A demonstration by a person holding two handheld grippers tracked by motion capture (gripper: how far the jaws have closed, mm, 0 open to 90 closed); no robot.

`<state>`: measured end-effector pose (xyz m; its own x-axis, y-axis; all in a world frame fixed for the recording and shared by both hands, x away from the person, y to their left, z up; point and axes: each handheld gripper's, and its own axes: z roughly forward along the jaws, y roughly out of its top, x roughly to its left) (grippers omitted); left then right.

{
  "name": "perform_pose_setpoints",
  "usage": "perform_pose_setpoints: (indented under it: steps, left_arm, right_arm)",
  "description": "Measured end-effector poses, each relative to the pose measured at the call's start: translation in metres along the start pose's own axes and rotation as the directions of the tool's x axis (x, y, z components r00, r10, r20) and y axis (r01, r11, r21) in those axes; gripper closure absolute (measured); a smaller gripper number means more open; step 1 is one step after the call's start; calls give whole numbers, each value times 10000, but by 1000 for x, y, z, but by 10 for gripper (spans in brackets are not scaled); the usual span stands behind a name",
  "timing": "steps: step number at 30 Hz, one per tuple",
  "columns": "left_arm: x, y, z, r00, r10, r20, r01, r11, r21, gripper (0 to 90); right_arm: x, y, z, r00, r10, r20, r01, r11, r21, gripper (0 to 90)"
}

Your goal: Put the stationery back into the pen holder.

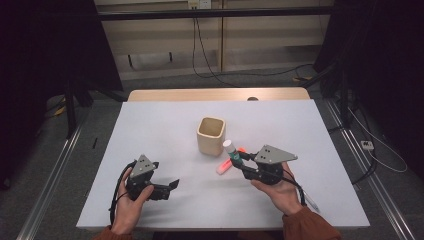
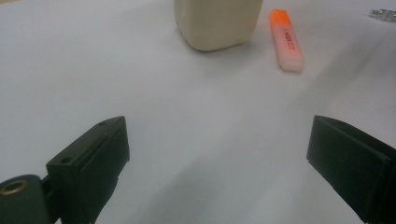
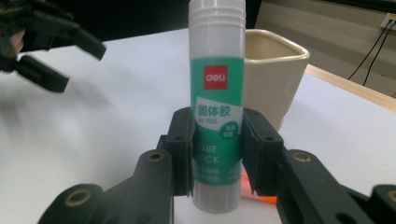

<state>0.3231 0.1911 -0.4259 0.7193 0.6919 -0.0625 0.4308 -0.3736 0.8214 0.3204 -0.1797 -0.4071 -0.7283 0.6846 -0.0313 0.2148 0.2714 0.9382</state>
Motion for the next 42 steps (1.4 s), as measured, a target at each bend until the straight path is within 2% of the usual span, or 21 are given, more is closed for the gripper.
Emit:
perform_pose_setpoints:
  steps: [5, 8, 11, 15, 17, 21, 36, 42]
  left_arm:
    - [3, -9, -8, 9981, -537, -286, 532, 9984, -182, 57]
    - [5, -13, -7, 9985, -500, -218, 498, 9987, -82, 58]
    - [4, -16, -8, 9977, -677, -97, 675, 9975, -229, 58]
    - [4, -17, -11, 9971, -701, -310, 689, 9970, -363, 58]
    - [5, -17, -11, 9968, -741, -297, 733, 9970, -255, 58]
    - [6, -18, -13, 9961, -846, -254, 833, 9954, -471, 57]
    - [7, -18, -15, 9964, -818, -230, 803, 9950, -591, 43]
    - [7, -19, -16, 9971, -742, -168, 731, 9955, -598, 43]
  right_arm:
    - [-4, 6, 3, 9996, 266, 41, -265, 9995, -183, 669]
    - [-6, 10, 5, 9986, 534, -5, -534, 9979, -360, 669]
    - [-9, 16, 8, 9970, 768, -30, -768, 9951, -617, 669]
    - [-15, 25, 12, 9932, 1162, 15, -1156, 9892, -898, 669]
    - [-17, 28, 14, 9910, 1337, 26, -1328, 9860, -1005, 669]
    - [-23, 33, 21, 9861, 1662, -17, -1651, 9789, -1205, 669]
    - [-32, 57, 42, 9823, 1870, 133, -1820, 9682, -1718, 669]
    - [-37, 64, 52, 9819, 1877, 263, -1805, 9683, -1724, 668]
